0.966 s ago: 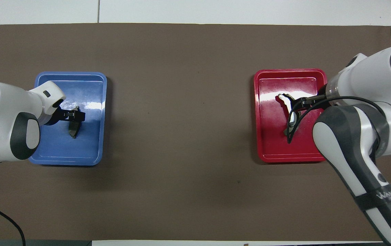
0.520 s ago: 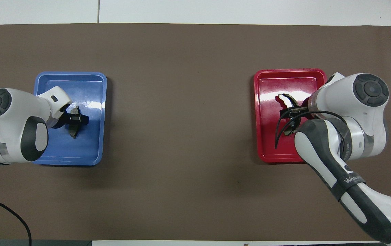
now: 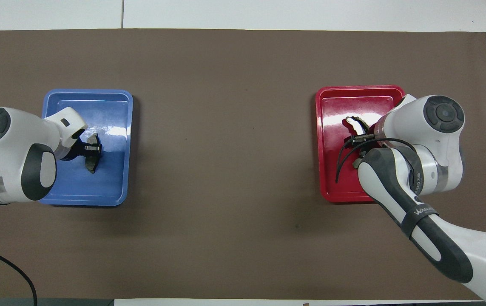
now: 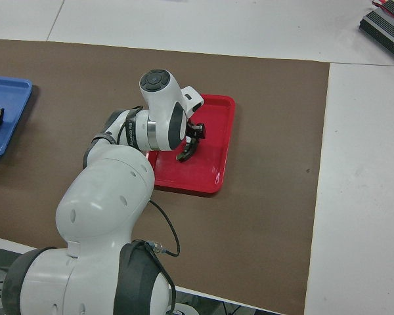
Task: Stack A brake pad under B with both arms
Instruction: 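Grasp the small pad with the left gripper while the right gripper grasps the curved pad, then lift the small dark pad out of the blue tray with the left gripper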
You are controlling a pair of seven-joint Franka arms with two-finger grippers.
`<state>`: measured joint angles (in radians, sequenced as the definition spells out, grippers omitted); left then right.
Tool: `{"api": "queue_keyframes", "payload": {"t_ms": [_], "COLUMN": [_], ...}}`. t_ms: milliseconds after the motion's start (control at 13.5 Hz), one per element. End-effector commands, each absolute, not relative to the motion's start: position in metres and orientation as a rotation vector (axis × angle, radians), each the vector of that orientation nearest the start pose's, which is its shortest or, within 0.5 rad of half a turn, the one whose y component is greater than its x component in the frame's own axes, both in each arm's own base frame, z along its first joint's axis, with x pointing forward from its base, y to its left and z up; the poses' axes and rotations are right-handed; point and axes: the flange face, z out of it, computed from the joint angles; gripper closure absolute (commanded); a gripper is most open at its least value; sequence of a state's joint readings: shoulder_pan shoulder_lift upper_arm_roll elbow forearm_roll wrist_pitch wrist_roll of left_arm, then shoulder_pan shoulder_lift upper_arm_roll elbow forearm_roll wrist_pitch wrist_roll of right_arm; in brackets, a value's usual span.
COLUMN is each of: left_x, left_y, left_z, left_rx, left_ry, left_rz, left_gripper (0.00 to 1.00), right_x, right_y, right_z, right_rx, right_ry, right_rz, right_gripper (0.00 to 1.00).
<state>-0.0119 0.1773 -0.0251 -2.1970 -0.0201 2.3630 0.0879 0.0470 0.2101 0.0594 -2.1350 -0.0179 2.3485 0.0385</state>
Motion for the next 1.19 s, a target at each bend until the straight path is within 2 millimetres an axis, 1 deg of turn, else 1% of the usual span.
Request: {"api": "queue_keyframes", "payload": {"t_ms": [0, 74, 149, 223, 297, 372, 446, 520, 595, 669, 743, 892, 966, 1115], "left_x": [0.564, 0.574, 0.586, 0.593, 0.598, 0.605, 0.614, 0.621, 0.624, 0.622, 0.617, 0.603, 0.596, 0.581], "left_y": [-0.018, -0.014, -0.015, -0.017, -0.022, -0.031, -0.043, -0.063, -0.091, -0.129, -0.16, -0.214, -0.238, -0.29], "left_z": [0.33, 0.35, 0.374, 0.391, 0.41, 0.432, 0.452, 0.465, 0.475, 0.476, 0.479, 0.481, 0.483, 0.469], "left_rx": [-3.141, -3.139, -3.137, -3.136, -3.126, -3.126, -3.127, -3.135, -3.147, -3.159, -3.161, -3.175, -3.183, -3.196], "left_ry": [0.18, 0.174, 0.188, 0.194, 0.211, 0.224, 0.247, 0.254, 0.18, 0.123, 0.073, 0.003, -0.03, -0.054], "left_rz": [0.046, 0.05, 0.055, 0.06, 0.065, 0.067, 0.084, 0.101, 0.08, 0.053, 0.01, -0.024, -0.043, -0.053], "left_gripper": [0.98, 0.99, 0.99, 0.99, 0.99, 0.99, 0.99, 0.99, 0.99, 0.99, 0.99, 0.99, 0.99, 0.99], "right_x": [0.564, 0.564, 0.564, 0.564, 0.564, 0.564, 0.564, 0.564, 0.564, 0.565, 0.565, 0.563, 0.563, 0.562], "right_y": [0.052, 0.052, 0.051, 0.051, 0.05, 0.05, 0.05, 0.05, 0.047, 0.046, 0.046, 0.046, 0.046, 0.046], "right_z": [0.306, 0.306, 0.306, 0.306, 0.306, 0.306, 0.306, 0.306, 0.306, 0.306, 0.306, 0.304, 0.303, 0.302], "right_rx": [-3.133, -3.133, -3.133, -3.133, -3.133, -3.133, -3.133, -3.133, -3.133, -3.133, -3.133, -3.133, -3.132, -3.132], "right_ry": [-0.119, -0.119, -0.117, -0.117, -0.11, -0.126, -0.136, -0.136, -0.129, -0.129, -0.131, -0.134, -0.143, -0.148], "right_rz": [-0.02, -0.015, -0.017, -0.017, -0.012, -0.01, -0.012, -0.012, -0.015, -0.017, -0.017, -0.013, -0.01, -0.008], "right_gripper": [0.18, 0.2, 0.24, 0.27, 0.31, 0.37, 0.4, 0.4, 0.4, 0.4, 0.4, 0.4, 0.4, 0.4]}}
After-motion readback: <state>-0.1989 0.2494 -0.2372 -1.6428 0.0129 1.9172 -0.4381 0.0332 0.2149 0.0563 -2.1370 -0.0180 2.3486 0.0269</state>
